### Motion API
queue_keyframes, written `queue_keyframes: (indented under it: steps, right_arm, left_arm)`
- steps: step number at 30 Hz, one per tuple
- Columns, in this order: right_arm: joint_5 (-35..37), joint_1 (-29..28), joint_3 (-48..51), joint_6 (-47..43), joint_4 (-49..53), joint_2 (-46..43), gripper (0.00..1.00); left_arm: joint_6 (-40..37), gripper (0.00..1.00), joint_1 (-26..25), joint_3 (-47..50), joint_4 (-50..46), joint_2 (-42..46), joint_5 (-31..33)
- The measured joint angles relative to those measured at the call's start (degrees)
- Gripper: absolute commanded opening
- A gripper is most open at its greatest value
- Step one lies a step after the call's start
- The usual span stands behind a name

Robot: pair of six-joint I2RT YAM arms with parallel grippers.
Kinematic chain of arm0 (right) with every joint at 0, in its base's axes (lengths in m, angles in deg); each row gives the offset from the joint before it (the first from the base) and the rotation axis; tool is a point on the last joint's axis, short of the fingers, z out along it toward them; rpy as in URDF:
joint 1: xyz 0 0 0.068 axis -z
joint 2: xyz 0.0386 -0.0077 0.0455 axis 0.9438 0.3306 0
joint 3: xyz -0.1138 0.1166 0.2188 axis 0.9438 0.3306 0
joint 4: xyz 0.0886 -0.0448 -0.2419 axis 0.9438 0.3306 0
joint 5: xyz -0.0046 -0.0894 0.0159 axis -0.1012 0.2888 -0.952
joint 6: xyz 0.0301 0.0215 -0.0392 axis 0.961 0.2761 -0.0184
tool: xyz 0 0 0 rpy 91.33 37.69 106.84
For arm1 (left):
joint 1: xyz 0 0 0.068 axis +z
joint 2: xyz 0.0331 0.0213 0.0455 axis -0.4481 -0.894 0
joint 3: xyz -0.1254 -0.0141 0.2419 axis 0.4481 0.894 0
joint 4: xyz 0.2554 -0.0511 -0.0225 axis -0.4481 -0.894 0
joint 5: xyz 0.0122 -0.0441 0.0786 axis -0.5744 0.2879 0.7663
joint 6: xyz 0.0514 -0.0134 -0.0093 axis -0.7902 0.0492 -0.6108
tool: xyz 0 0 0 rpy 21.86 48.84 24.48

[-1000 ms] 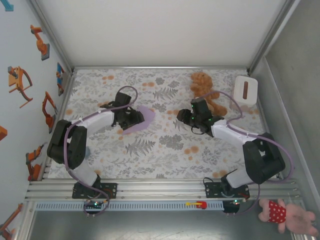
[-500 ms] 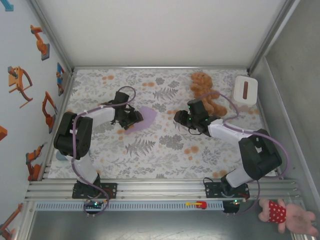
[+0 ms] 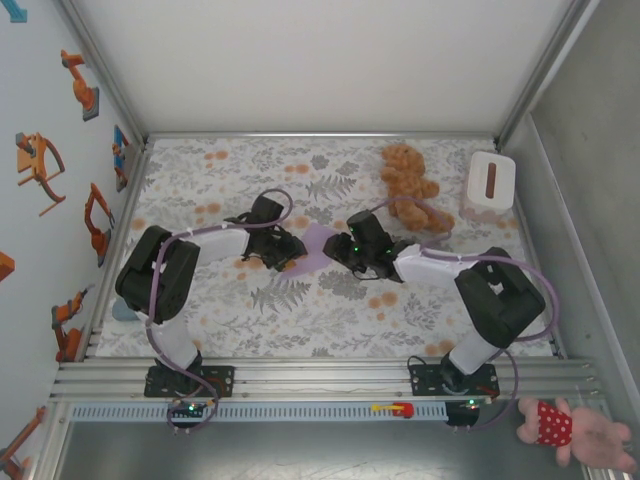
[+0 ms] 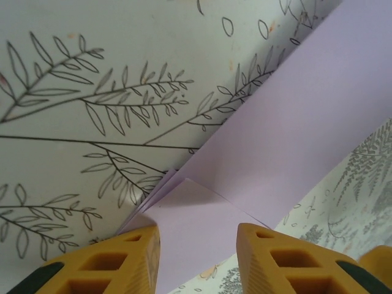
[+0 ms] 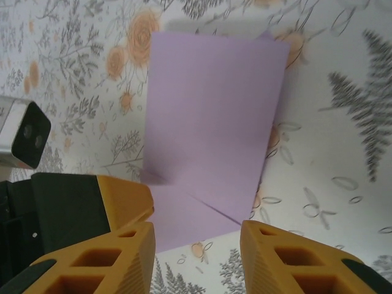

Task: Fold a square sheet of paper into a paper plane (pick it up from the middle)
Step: Move the paper to the center of the table, then fold the wing for the fifth time at the center of the table.

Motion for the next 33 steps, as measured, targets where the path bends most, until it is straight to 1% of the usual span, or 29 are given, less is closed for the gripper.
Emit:
queue_keyframes:
  steps: [4,9,13,20,25,33]
  right_arm:
    - [0.0,-0.9,0.1,2.1,-1.3,0.9,0.39]
    - [0.0,-0.9,0.2,3.5,-2.4,2.2,0.39]
    - [0.0,-0.9,0.4,4.1,-3.0,2.9,0.39]
    - [-0.2,-0.9,0.5,5.0,-3.5,3.4,0.42]
    - [-1.5,-0.9,0.5,5.9,-5.0,5.9,0.43]
    - [-3.4,-0.9,0.5,7.2,-7.0,8.2,0.42]
  left_arm:
    - [0.1,0.35,0.0,-0.6,-0.1,1.6,-0.7]
    - [-0.1,0.33,0.0,-3.1,-0.3,1.6,-1.0]
    - [-0.5,0.31,0.0,-4.6,-0.6,-0.5,-0.9]
    - [-0.3,0.32,1.0,-4.6,-1.4,-4.3,0.1]
    - [1.7,0.31,1.3,-3.8,0.5,-4.2,-0.3]
    - [6.0,0.3,2.5,-1.0,5.0,-3.7,-3.3]
